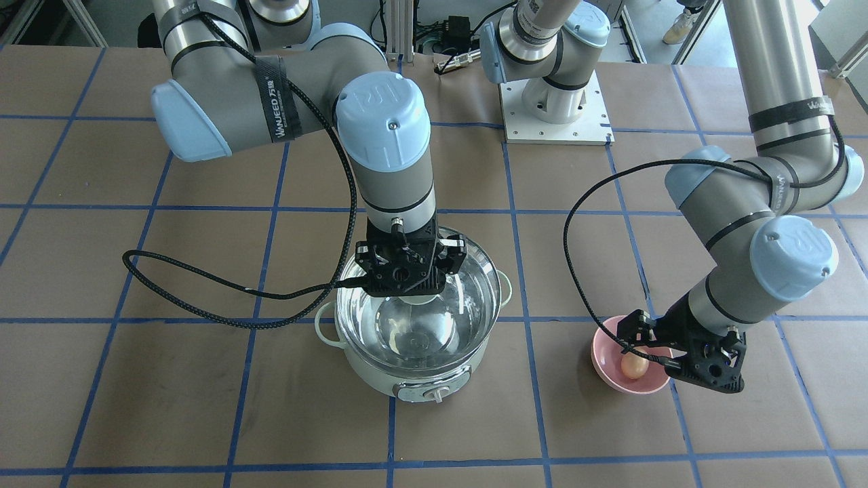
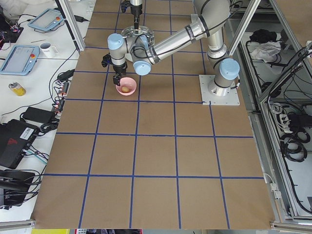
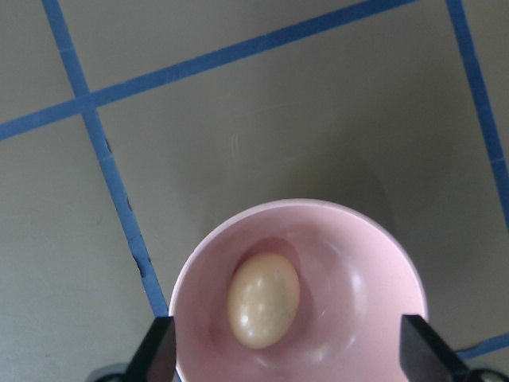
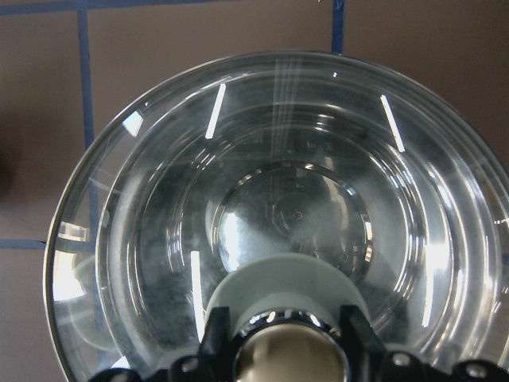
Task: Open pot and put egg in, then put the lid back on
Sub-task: 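Lift the glass lid off with the right gripper while the left descends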
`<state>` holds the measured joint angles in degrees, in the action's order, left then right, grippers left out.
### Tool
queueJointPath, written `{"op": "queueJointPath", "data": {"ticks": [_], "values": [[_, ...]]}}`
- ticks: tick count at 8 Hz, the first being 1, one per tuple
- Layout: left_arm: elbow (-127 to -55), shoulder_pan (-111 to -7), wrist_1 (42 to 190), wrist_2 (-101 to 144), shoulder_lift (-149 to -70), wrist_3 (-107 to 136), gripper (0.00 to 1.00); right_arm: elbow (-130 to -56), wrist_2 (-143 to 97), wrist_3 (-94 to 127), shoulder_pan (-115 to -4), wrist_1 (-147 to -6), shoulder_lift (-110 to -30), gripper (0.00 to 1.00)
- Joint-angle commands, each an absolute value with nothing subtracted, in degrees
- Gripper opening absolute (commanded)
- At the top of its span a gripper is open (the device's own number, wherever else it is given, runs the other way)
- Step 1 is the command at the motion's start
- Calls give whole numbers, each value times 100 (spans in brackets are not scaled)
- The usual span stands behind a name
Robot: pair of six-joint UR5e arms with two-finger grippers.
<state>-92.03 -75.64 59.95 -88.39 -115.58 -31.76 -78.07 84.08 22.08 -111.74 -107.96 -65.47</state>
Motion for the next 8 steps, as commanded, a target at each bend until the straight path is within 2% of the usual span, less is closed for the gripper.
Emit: {"op": "queueJointPath", "data": {"ticks": [1,4,8], "values": [[-9281,-7541,5985,-8851,-11829,-3191,100,-7796,8403,1558,-10708,-10391,-7073,0],[-9509,-7550,6003,-8833,-11830,-3014,100,-7813,8490,268,-9645,-9538,-7672,0],[-9527,-7550,6029,-8824,-11892,-3015,100,-7849,8990,-482,-8606,-9264,-7875,0]]}}
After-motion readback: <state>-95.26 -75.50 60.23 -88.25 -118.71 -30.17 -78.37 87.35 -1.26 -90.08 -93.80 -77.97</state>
